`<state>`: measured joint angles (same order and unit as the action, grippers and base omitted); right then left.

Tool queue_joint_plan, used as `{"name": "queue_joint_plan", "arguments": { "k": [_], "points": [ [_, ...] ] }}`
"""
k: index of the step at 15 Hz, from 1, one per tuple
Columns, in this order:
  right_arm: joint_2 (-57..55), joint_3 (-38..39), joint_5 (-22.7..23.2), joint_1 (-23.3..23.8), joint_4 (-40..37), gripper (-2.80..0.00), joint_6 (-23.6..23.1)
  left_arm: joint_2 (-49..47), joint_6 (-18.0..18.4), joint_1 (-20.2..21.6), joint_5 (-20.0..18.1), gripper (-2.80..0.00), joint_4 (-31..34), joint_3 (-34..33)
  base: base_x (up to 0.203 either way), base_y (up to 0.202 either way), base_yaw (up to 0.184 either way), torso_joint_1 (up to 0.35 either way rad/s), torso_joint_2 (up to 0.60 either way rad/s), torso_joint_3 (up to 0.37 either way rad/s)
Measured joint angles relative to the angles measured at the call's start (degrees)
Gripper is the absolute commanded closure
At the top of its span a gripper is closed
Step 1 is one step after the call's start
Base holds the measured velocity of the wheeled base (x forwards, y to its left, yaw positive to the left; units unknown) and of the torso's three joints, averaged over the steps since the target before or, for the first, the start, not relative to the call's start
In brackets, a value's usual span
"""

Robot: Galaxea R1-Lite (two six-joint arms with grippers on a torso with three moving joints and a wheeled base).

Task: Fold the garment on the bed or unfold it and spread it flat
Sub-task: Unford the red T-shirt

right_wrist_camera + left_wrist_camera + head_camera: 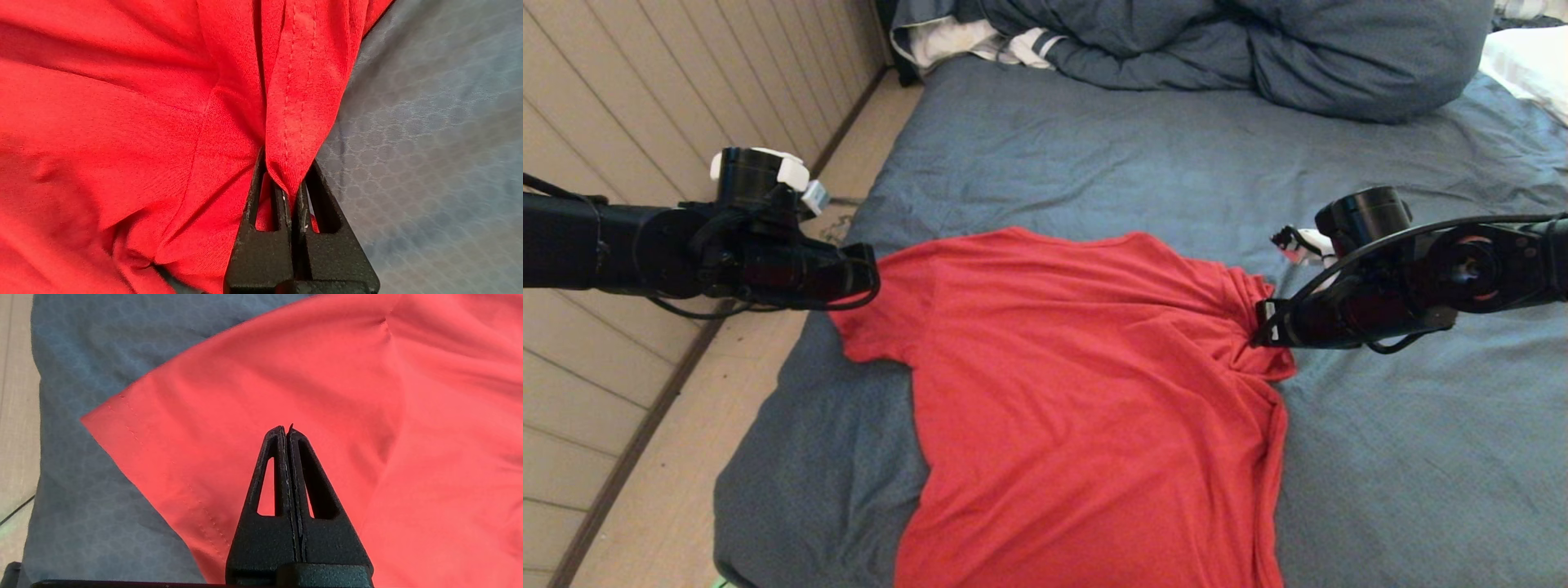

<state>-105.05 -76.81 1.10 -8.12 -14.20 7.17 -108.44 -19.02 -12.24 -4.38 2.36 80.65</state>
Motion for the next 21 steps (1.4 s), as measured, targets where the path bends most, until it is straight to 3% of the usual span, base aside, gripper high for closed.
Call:
{"name": "queue_joint_plan", "arguments": {
  "k": [12, 16, 21],
  "points": [
    [3.8, -2.9, -0.1, 7.8, -0.3, 0.0, -5.9, -0.9, 0.1, 1.3, 0.1, 0.0, -0.5, 0.4, 0.0, 0.0, 0.0, 0.0, 0.0, 0.0],
    [2.6, -4.6, -0.2, 8.3, -0.3, 0.0, -6.7, -1.1, 0.1, 1.4, 0.1, 0.0, -0.6, 0.5, 0.0, 0.0, 0.0, 0.0, 0.0, 0.0],
    [-1.5, -11.9, -0.6, 10.9, -0.4, 0.0, -9.6, -1.5, 0.1, 2.1, -0.2, 0.0, -0.5, 1.4, 0.0, 0.0, 0.0, 0.0, 0.0, 0.0]
  ]
}}
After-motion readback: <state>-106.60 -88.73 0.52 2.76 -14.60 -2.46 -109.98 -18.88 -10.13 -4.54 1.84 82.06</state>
